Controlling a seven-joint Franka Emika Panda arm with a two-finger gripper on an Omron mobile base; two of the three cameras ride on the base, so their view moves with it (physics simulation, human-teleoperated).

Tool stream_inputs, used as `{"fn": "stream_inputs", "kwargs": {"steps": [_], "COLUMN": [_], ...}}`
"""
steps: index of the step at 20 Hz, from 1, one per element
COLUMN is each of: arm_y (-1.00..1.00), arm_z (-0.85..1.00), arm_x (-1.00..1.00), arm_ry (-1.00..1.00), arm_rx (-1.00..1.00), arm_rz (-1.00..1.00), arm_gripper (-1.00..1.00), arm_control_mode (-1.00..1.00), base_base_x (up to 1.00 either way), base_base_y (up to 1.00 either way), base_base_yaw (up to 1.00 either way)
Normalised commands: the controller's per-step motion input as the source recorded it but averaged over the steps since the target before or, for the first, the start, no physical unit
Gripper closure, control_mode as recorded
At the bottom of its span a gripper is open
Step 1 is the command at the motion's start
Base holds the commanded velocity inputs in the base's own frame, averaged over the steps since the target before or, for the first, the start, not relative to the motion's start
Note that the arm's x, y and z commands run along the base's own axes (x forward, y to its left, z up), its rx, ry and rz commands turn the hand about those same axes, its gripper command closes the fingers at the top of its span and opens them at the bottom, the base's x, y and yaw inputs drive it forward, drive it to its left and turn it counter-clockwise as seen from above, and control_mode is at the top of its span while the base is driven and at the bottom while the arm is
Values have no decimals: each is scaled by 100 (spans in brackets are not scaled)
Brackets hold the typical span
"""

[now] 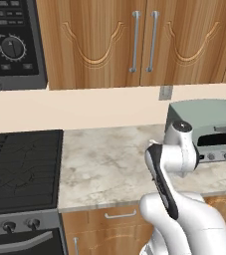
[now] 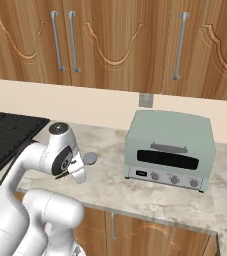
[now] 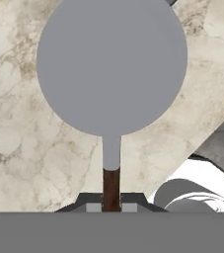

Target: Take the fork and place it on the left side of the plate. Then take the spoon and place it on the right side of the plate. Make sure they're directly next to the plate.

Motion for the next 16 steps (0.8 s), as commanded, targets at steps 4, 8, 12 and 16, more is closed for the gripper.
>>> {"fn": "stream_inputs", "kwargs": {"steps": [4, 8, 12, 16], "arm_y": [18, 17, 8, 0], "arm_z": [46, 36, 9, 0], "arm_x": [-15, -12, 0, 0], "arm_ry": [0, 0, 11, 0], "arm_rx": [0, 1, 0, 0], "arm_rz": [1, 0, 1, 0], "arm_gripper": [100, 100, 100, 100], "arm_control_mode": [-100, -100, -100, -100], "base_base_x": [0, 0, 0, 0], "base_base_y": [0, 0, 0, 0], "base_base_yaw": [0, 0, 0, 0]}}
